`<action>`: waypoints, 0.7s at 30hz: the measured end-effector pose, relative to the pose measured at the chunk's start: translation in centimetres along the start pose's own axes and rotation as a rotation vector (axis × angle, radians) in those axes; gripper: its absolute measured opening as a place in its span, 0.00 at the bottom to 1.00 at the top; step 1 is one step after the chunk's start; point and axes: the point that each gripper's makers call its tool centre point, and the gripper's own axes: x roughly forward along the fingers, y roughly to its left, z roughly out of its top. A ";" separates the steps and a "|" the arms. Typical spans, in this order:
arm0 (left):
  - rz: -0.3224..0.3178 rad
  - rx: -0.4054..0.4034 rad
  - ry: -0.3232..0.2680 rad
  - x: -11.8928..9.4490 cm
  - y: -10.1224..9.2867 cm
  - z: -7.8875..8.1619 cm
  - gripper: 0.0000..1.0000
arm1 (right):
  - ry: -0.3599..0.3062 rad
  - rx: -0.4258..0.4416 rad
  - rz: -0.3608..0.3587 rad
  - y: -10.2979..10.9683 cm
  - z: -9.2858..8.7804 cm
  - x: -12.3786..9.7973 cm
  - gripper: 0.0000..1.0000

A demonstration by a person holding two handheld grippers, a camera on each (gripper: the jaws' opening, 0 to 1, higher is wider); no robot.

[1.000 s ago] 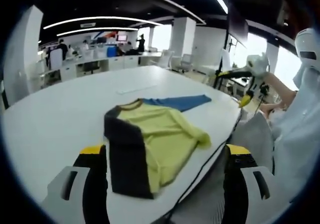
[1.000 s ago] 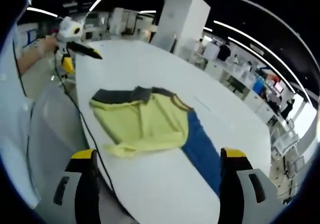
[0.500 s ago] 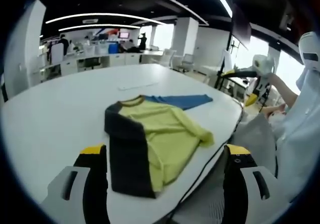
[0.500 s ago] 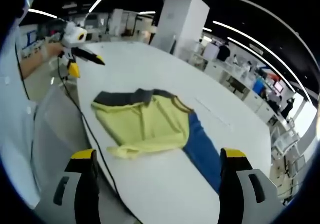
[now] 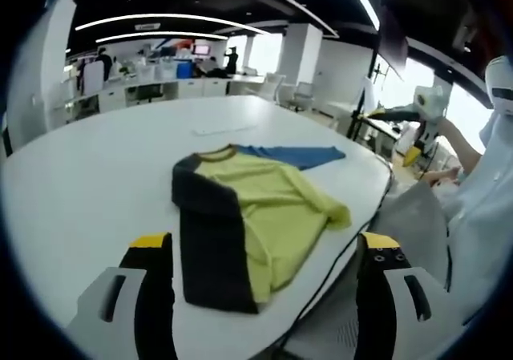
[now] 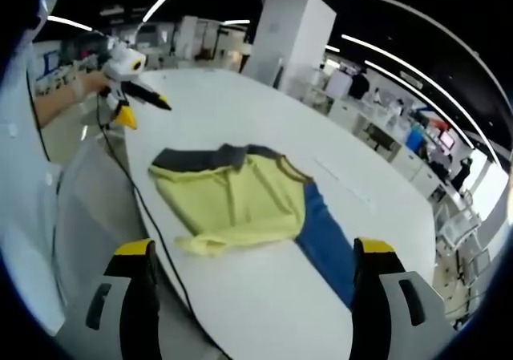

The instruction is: Fold the garment on the visible template until the final outline fits inside the template.

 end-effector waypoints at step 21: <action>0.010 -0.039 0.044 0.5 2.4 -1.9 0.90 | -0.002 0.005 -0.005 0.8 0.3 -0.7 1.00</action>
